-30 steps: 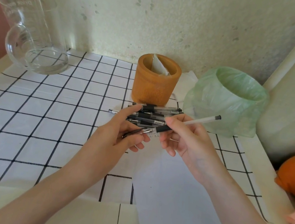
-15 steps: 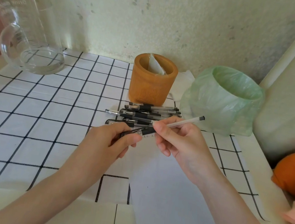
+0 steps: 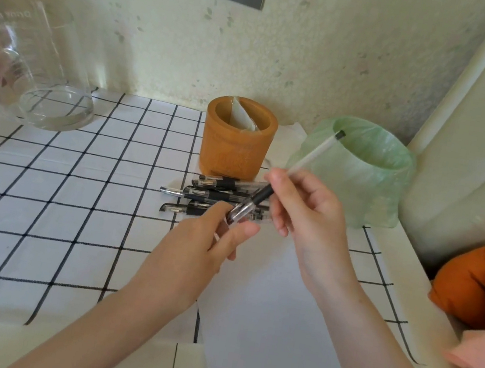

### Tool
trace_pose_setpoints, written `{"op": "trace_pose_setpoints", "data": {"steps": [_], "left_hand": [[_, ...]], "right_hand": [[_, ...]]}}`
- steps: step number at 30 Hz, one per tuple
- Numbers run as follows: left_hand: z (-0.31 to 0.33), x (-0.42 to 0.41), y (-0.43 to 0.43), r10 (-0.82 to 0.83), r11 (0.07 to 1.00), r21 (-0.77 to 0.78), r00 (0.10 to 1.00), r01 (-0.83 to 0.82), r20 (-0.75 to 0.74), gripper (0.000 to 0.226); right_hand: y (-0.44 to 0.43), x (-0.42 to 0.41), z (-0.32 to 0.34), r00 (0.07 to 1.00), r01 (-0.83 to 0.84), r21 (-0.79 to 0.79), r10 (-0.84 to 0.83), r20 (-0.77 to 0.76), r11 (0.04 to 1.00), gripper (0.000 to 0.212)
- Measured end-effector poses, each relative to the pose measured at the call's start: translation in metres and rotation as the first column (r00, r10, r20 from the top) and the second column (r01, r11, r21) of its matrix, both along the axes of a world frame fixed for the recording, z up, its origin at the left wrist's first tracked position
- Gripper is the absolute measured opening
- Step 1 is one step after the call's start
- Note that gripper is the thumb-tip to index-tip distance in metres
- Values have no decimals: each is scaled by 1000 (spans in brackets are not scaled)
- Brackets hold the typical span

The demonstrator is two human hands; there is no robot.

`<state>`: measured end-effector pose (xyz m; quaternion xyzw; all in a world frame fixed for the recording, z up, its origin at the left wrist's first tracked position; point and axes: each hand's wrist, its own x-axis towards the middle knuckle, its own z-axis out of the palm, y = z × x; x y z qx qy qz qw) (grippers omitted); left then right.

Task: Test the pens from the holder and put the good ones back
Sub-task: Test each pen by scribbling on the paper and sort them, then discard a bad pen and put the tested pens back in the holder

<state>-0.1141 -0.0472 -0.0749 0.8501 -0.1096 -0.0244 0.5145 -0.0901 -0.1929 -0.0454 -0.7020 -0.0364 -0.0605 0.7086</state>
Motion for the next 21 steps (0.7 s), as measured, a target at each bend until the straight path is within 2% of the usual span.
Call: {"op": "trace_pose_setpoints", "data": {"steps": [3,6,10,12,14,15,17,19,21], "left_hand": [[-1,5,-2,11,994,110,1000,-13,25,23],[-4,6,-10,-10,982,187,998,-1,59,15],[-7,4,-20,-39,974,224,998,25,58,17],[-9,5,-20,-42,972,232,997,28,57,16],[-9,6,-19,-43,972,232,997,27,63,16],[-8,7,-19,-40,973,229,997,24,68,15],[-5,8,-18,-35,976,219,997,19,71,14],[-2,9,-17,-34,975,220,997,17,73,14],[-2,10,-15,-34,973,228,997,16,76,14]], "right_hand": [[-23,9,18,965,217,-16,-212,153,976,19],[-56,25,39,867,433,-69,-394,303,899,19],[-89,57,63,788,602,-367,-454,416,709,27],[-96,78,69,818,572,-583,-447,360,577,26],[-100,94,72,868,447,-764,-432,244,466,30],[-100,98,71,890,366,-820,-423,171,439,30],[-98,99,69,905,277,-868,-417,91,413,25],[-98,96,66,892,331,-844,-433,133,422,33],[-98,86,64,871,419,-787,-445,208,453,28]]}}
